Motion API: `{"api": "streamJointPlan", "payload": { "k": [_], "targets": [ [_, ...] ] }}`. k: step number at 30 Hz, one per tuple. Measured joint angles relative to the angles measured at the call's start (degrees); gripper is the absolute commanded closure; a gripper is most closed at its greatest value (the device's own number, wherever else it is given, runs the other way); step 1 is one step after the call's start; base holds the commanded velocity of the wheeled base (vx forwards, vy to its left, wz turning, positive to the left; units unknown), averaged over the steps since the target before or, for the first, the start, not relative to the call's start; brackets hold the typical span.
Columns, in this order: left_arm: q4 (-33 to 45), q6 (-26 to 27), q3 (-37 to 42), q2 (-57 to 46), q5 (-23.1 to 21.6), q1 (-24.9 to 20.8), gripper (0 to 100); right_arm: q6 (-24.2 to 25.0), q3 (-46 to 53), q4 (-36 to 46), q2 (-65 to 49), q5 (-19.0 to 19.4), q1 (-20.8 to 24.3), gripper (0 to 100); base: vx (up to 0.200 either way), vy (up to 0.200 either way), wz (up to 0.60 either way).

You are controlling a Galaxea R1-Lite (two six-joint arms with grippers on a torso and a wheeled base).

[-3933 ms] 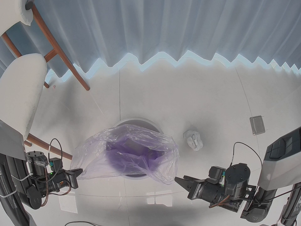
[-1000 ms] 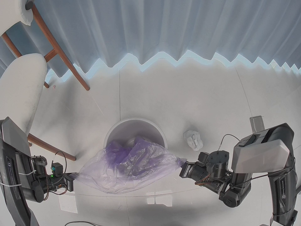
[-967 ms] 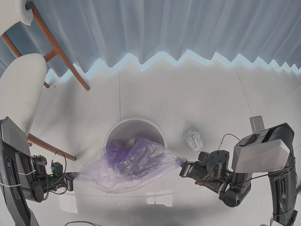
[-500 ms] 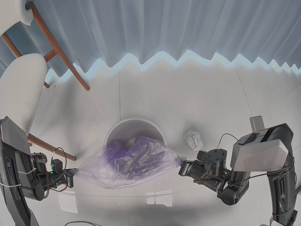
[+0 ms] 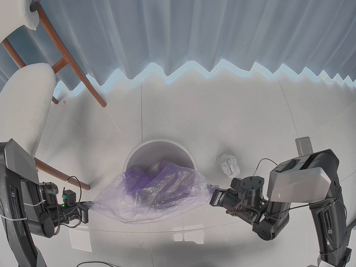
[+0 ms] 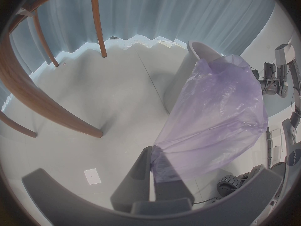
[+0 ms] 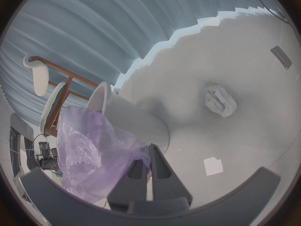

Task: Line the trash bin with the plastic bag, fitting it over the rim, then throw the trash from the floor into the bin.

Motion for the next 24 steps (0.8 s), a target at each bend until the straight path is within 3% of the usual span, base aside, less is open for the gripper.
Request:
{"api": "streamJointPlan", "payload": {
  "k": [10, 11, 15, 21, 22, 24],
  "targets": [
    [0.0, -4.3, 0.0, -1.5, 0.0, -1.1, 100, 1.0, -1.5, -0.4, -1.6, 0.0, -0.8, 100, 0.0, 0.0, 0.0],
    [0.0, -5.6, 0.0, -1.8, 0.0, -1.4, 100, 1.4, -1.4, -0.5, -1.9, 0.0, -0.8, 0, 0.0, 0.0, 0.0],
    [0.0, -10.5, 0.0, -3.6, 0.0, -3.3, 100, 3.0, -0.9, -0.6, -3.5, -0.1, -0.8, 0, 0.0, 0.0, 0.0],
    [0.0, -11.2, 0.3, -5.5, 0.0, -4.5, 100, 3.4, 3.4, -1.0, -6.7, -0.9, 0.2, 0, 0.0, 0.0, 0.0],
    [0.0, -11.2, 0.4, -5.6, 0.0, -4.5, 0, 3.4, 4.8, -1.5, -7.4, -1.1, 0.5, 0, 0.0, 0.0, 0.0],
    [0.0, -11.1, 0.6, -5.9, 0.3, -4.7, 0, 3.5, 8.2, -2.2, -9.0, -1.3, 1.3, 0, 0.0, 0.0, 0.0]
  ]
}}
